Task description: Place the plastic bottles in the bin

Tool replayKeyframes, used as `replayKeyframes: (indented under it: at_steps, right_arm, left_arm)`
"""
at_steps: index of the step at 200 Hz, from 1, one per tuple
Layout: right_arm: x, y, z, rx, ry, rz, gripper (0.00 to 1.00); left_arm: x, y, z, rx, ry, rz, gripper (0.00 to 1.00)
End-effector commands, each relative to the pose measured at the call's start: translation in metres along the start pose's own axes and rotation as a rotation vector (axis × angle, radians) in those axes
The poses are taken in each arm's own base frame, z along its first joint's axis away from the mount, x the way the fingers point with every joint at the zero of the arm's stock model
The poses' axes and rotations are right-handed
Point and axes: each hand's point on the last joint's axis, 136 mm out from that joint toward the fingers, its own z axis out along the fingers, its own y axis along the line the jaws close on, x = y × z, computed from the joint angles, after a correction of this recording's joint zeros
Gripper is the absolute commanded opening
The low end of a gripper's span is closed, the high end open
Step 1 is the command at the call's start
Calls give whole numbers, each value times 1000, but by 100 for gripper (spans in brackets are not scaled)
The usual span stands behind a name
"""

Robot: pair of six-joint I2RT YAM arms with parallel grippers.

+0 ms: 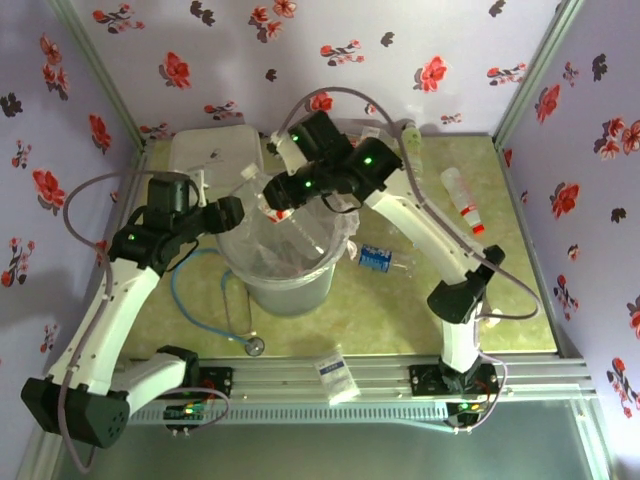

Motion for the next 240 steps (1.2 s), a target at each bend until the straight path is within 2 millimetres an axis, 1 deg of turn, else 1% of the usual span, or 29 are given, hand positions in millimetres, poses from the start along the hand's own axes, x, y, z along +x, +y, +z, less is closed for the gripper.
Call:
replayKeyframes:
  at_steps: [1, 28, 47, 60, 85, 122, 139, 153, 165, 172, 191, 212, 230, 240]
  right_arm:
    - [16, -1, 6, 56, 53, -12, 33]
    - [33, -10, 26, 118, 124, -20, 34]
    - [44, -20, 39, 155, 164, -5, 35]
    - [51, -24, 50, 159, 182, 9, 35]
    - [65, -27, 71, 153, 229, 27, 36]
    - [83, -38, 101, 176, 284, 45, 37]
    - [94, -43, 116, 180, 310, 59, 41]
    - [100, -44, 124, 176, 322, 75, 49]
    - [101, -44, 125, 173, 314, 83, 63]
    - [101, -44, 125, 174, 310, 88, 68]
    - [95, -43, 117, 179, 291, 83, 78]
    - [87, -41, 99, 195, 262, 76, 81]
    - [75, -36, 75, 200, 220, 55, 82]
    - [68, -35, 59, 209, 191, 28, 83]
  left_arm:
    - [-12, 2, -13, -26, -69, -7, 66]
    - [-12, 6, -14, -46, -74, -9, 64]
    - [-11, 16, -12, -89, -81, -35, 61]
    - [-9, 20, -10, -104, -84, -45, 59]
    - [-8, 22, -7, -107, -84, -57, 58]
    - [-5, 24, -6, -111, -77, -63, 57]
    - [-5, 24, -5, -113, -74, -64, 57]
    - [-6, 24, -6, -112, -75, -65, 57]
    - [-6, 24, -5, -111, -77, -68, 57]
    - [-5, 24, -4, -112, -76, -70, 57]
    - [-3, 27, -1, -118, -71, -77, 57]
    - [-2, 28, 1, -121, -66, -80, 57]
    - [-3, 28, 2, -121, -68, -81, 57]
    - [-3, 28, 2, -120, -70, -83, 57]
